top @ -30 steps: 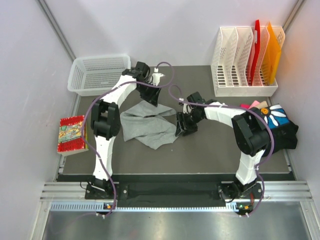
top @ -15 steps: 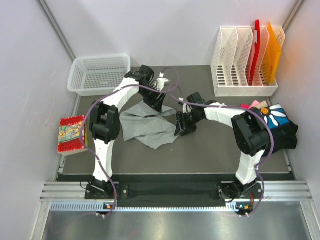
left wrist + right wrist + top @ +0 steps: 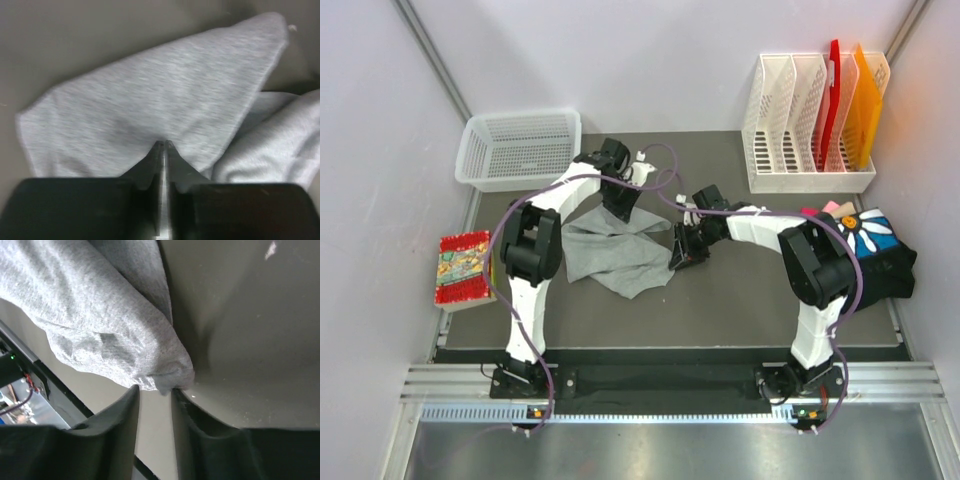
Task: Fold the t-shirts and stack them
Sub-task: Flatten the tshirt out
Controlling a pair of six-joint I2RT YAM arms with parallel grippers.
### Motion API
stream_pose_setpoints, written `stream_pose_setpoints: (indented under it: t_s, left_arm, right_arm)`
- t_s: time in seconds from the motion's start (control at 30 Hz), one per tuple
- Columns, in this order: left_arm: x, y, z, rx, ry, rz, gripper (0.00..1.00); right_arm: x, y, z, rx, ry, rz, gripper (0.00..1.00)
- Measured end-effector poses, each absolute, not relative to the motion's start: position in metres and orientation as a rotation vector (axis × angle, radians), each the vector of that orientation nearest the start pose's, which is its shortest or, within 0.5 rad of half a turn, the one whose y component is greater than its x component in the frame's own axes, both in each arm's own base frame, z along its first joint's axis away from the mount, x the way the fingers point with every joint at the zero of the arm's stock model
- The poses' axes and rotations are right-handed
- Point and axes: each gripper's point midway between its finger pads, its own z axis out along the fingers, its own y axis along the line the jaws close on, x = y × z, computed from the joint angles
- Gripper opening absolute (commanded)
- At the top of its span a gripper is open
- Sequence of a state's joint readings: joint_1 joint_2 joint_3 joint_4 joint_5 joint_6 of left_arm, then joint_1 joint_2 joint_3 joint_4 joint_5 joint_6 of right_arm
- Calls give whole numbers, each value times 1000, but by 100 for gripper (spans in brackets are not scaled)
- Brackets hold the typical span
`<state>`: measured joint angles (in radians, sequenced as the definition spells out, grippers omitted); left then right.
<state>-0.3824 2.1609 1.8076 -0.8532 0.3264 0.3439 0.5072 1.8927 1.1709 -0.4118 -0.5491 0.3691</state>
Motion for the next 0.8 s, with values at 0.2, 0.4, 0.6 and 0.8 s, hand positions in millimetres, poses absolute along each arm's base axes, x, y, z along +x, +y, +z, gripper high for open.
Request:
stream_pose_setpoints:
  t_s: [0.2,0.4,0.6,0.8]
  left_arm:
    - [435,-207,61,1052,2524,-351,0]
    - [442,-199,64,1045,2517,-279,0]
    - [451,-182,91,987,2480,-246,0]
    - [473,-147,138,857,2409,-224,8]
  right_arm:
    - [286,281,36,-362,2781,1004,0]
    - [287,280,37,-353,2782,1009,0]
    - [296,259,45,-281,2770,979,0]
    - [316,224,75,-166,2682,938,0]
